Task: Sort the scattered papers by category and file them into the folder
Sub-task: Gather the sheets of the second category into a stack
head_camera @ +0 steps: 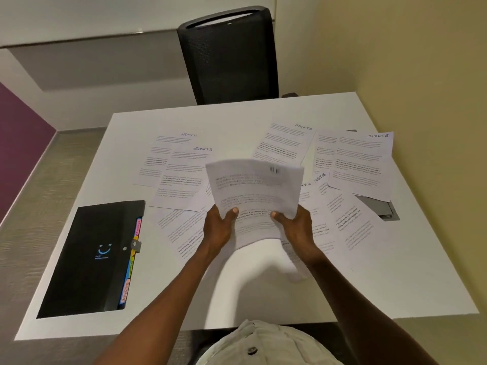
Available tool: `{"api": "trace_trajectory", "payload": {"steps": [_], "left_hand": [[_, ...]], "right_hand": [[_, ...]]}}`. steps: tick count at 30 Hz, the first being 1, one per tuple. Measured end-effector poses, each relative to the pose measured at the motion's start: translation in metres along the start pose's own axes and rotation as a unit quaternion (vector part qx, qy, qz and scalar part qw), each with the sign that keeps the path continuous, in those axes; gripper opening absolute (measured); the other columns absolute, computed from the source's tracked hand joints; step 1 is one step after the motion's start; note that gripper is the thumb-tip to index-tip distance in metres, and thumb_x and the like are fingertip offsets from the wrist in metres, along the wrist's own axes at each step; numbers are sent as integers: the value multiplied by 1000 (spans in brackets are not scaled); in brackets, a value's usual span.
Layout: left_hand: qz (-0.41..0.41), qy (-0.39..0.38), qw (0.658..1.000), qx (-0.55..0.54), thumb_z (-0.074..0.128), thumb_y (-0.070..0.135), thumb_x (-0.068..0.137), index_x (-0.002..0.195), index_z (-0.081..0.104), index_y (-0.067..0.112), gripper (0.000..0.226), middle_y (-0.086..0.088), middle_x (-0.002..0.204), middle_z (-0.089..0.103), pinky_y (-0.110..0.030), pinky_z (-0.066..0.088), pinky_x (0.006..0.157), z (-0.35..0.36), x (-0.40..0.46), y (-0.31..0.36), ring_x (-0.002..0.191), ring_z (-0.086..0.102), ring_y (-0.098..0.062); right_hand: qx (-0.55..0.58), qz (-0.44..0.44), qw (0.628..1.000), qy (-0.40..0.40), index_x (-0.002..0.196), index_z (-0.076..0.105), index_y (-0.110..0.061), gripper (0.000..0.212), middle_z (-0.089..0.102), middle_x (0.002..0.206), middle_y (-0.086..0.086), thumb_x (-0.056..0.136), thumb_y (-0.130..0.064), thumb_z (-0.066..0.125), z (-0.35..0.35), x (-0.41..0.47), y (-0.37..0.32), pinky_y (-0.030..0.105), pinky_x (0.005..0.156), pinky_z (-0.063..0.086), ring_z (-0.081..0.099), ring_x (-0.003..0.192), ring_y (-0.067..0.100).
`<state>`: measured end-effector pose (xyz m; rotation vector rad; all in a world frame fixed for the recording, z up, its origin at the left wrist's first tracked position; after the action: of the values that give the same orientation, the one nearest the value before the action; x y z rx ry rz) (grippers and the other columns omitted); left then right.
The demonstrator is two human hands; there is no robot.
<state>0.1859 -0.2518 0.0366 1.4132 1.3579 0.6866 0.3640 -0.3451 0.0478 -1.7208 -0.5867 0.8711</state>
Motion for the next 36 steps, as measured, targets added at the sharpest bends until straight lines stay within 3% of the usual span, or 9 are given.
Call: {"api": "trace_trajectory", "payload": {"steps": [3,9,14,18,21,28,33,35,36], "left_hand": [[25,-57,998,-12,64,24,96,125,63,18,29,6,111,70,-26,53,83,-14,15,23,100,67,-9],[-22,-85,986,-145,66,6,93,119,67,14,28,4,108,75,-25,57,82,-27,28,47,99,72,-13],[-13,-41,993,-107,72,16,89,123,66,15,35,3,114,74,-43,53,99,-23,23,33,106,69,-16],[26,11,995,-91,74,23,89,125,63,19,38,6,115,72,-35,56,90,-22,13,29,105,68,-13],[19,30,995,-93,78,21,85,125,62,18,44,4,112,71,-28,56,84,-16,8,13,101,67,-11],[-40,31,998,-41,79,8,82,121,66,7,41,-2,108,71,-5,49,65,6,-2,-42,95,67,-16],[-46,13,999,-9,80,6,79,118,68,6,40,-5,110,72,-10,53,70,-1,-2,-35,91,65,-13],[-36,7,999,-4,82,8,78,118,69,8,42,-2,111,73,-14,55,77,-11,2,-24,92,67,-11],[-28,-3,1000,-3,82,9,77,119,69,10,44,-1,112,73,-9,52,73,-18,4,-20,92,66,-10]], "right_hand": [[-13,-20,1000,-11,116,63,-12,38,68,99,0,80,-13,78,-6,15,-27,6,56,48,67,87,14],[100,29,991,-81,103,65,-12,34,70,88,-5,78,10,72,-9,23,-51,8,55,49,68,63,-4],[107,22,992,-66,98,68,-16,31,73,90,-5,77,6,74,0,15,-41,12,63,52,69,82,11],[66,-15,996,-53,109,66,-19,32,71,95,-11,81,-7,75,-1,11,-38,7,63,50,67,83,-2],[42,-19,998,-36,113,63,-20,39,71,103,-6,79,-11,78,1,11,-13,18,76,54,66,93,4],[-6,26,999,-47,106,65,-18,34,70,100,0,78,-3,75,12,6,42,31,83,55,65,90,11],[-15,15,999,-38,109,63,-19,39,69,103,0,77,-1,76,15,2,40,26,84,51,65,94,14],[-36,-2,999,-37,109,63,-19,37,68,103,-1,78,-4,77,16,3,30,20,79,51,64,94,15],[-49,-4,998,-41,110,64,-16,36,68,105,1,79,-5,77,16,3,22,16,73,51,64,92,16]]}}
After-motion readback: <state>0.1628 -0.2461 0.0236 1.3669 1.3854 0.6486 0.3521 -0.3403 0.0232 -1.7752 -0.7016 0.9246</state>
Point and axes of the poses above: each hand's wrist, its own x-axis towards the middle knuckle, its own z-axis out of the palm, y = z × x, the point moved 2 cm from there along x, towards the middle knuckle
